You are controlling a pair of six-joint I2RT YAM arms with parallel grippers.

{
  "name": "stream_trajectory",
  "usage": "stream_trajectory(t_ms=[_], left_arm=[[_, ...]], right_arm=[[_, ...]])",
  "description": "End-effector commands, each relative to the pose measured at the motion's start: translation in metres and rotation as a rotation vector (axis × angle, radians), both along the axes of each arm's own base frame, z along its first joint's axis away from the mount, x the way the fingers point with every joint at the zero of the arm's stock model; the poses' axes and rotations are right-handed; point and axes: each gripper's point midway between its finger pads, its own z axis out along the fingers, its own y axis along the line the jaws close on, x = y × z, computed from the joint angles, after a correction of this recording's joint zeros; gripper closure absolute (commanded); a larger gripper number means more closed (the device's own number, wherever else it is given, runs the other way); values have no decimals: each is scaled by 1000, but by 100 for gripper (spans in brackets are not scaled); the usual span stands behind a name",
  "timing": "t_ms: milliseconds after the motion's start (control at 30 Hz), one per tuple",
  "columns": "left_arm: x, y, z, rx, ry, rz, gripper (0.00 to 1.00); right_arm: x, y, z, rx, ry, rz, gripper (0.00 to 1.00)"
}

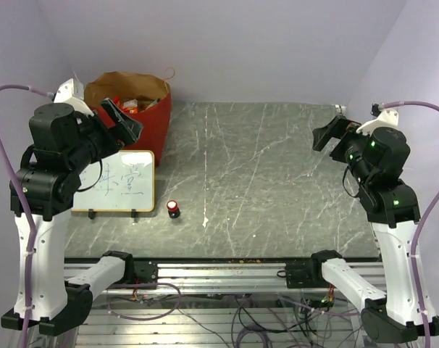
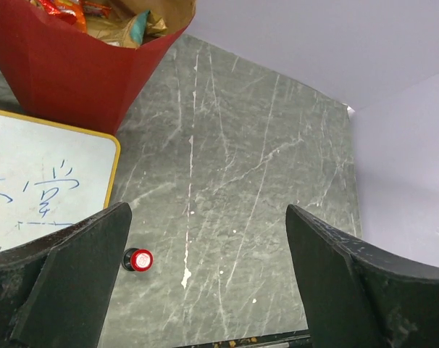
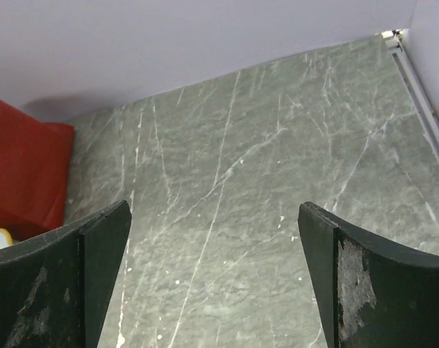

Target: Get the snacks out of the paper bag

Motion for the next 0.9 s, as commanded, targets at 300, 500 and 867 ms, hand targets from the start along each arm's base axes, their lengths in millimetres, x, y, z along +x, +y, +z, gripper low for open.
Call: stream_trajectory(t_ms=[300,500,867], left_arm=[[24,11,9,25,-112,78,3],[71,7,12,55,-103,97,4],[225,-38,-20,58,-78,-5,4]], right_arm=[[16,24,-37,89,25,97,0],[51,30,-54,67,54,113,0],[72,51,-81,-199,85,238,0]])
